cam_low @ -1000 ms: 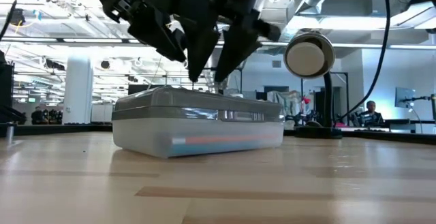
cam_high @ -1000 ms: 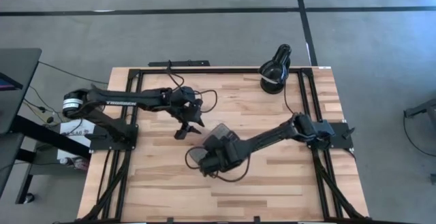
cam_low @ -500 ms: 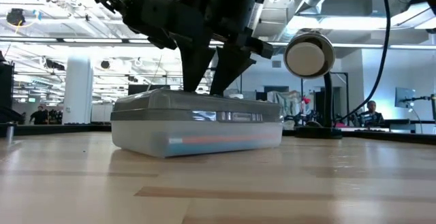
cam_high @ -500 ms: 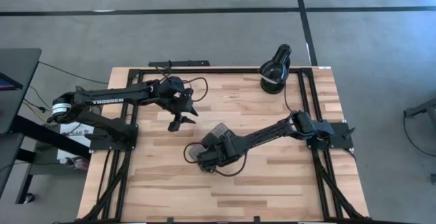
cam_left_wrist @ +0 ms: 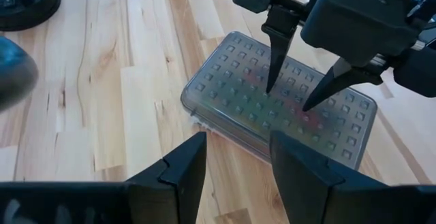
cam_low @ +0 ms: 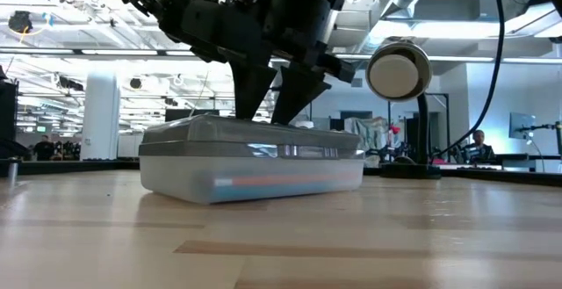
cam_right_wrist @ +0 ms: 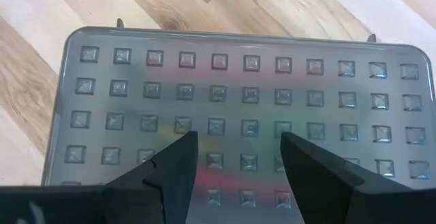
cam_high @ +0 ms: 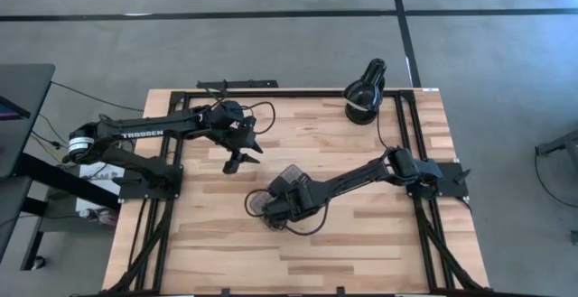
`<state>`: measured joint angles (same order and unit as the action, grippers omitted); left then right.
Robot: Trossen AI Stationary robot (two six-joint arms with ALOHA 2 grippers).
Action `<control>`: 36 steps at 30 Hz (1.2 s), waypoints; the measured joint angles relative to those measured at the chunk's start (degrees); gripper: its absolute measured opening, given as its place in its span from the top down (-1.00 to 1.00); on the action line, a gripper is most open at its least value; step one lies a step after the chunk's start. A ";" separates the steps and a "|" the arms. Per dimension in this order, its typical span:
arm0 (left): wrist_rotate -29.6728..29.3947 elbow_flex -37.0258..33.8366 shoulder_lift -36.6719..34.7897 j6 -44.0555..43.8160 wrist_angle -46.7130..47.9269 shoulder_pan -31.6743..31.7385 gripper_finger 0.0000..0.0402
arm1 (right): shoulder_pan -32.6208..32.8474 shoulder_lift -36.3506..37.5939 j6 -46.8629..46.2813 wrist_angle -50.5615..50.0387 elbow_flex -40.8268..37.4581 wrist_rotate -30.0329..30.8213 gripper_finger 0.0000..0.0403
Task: Pick & place school supplies into a supply box
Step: Close the supply box, then adjust the supply box
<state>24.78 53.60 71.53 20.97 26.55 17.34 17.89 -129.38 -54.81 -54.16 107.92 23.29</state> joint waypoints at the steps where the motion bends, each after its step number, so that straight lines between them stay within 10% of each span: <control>1: 0.00 0.00 0.00 -0.04 0.00 0.00 0.23 | 0.00 0.00 0.21 0.22 -0.04 0.16 -0.02; 36: 0.35 0.00 0.04 -0.66 -0.04 0.00 0.23 | 2.10 5.86 -0.01 1.23 -4.44 9.73 -0.02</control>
<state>25.12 53.60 71.57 20.32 26.50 17.34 19.98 -123.53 -54.82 -52.93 103.48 33.02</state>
